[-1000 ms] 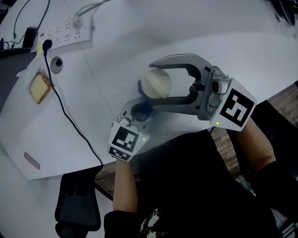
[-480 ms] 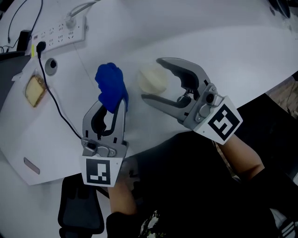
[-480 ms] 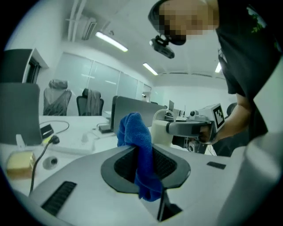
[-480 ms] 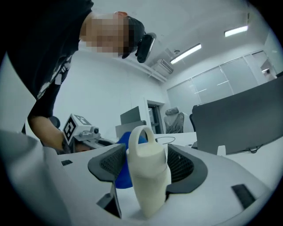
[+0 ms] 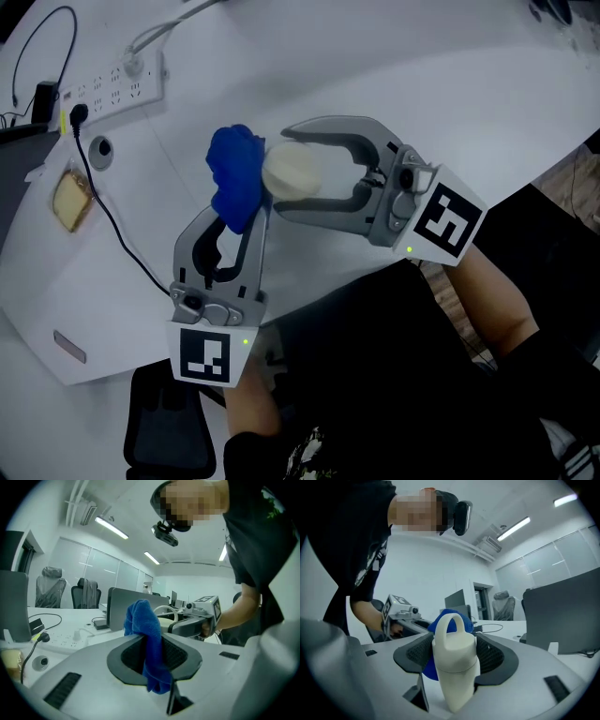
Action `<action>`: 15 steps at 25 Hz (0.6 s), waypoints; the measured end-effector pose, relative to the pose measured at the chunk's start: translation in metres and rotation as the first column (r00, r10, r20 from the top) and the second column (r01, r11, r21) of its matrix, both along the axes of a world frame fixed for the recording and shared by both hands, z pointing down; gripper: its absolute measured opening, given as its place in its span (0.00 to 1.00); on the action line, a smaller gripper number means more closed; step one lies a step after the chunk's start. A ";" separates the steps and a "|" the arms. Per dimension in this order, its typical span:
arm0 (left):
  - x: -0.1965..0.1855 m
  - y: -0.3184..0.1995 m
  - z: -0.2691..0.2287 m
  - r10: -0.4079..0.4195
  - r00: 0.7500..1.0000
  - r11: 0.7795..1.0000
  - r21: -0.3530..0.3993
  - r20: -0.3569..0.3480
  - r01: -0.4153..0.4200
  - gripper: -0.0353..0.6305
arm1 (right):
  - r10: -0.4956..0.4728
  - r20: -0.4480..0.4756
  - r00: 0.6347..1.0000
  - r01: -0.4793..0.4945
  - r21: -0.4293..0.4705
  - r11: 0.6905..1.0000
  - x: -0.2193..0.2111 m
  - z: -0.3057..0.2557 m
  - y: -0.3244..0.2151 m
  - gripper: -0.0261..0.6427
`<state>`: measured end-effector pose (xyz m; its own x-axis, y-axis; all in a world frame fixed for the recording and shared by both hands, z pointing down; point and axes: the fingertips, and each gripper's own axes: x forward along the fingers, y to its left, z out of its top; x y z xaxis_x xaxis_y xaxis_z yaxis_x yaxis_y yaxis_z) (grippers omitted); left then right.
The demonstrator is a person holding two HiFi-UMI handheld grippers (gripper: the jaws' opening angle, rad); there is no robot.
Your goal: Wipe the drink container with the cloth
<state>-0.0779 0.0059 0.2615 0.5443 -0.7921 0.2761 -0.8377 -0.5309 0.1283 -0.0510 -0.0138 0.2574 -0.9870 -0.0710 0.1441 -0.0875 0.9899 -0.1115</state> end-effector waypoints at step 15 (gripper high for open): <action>0.019 0.005 0.085 -0.046 0.998 0.961 -0.271 0.052 0.058 0.15 | -0.147 0.083 0.986 0.150 -0.037 0.988 0.001 -0.013 -0.008 0.43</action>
<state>-0.0584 0.0107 0.3469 0.4864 -0.7107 0.5082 -0.8715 -0.4364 0.2239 -0.0501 -0.0213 0.2445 -0.9946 0.0817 0.0645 0.0710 0.9855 -0.1544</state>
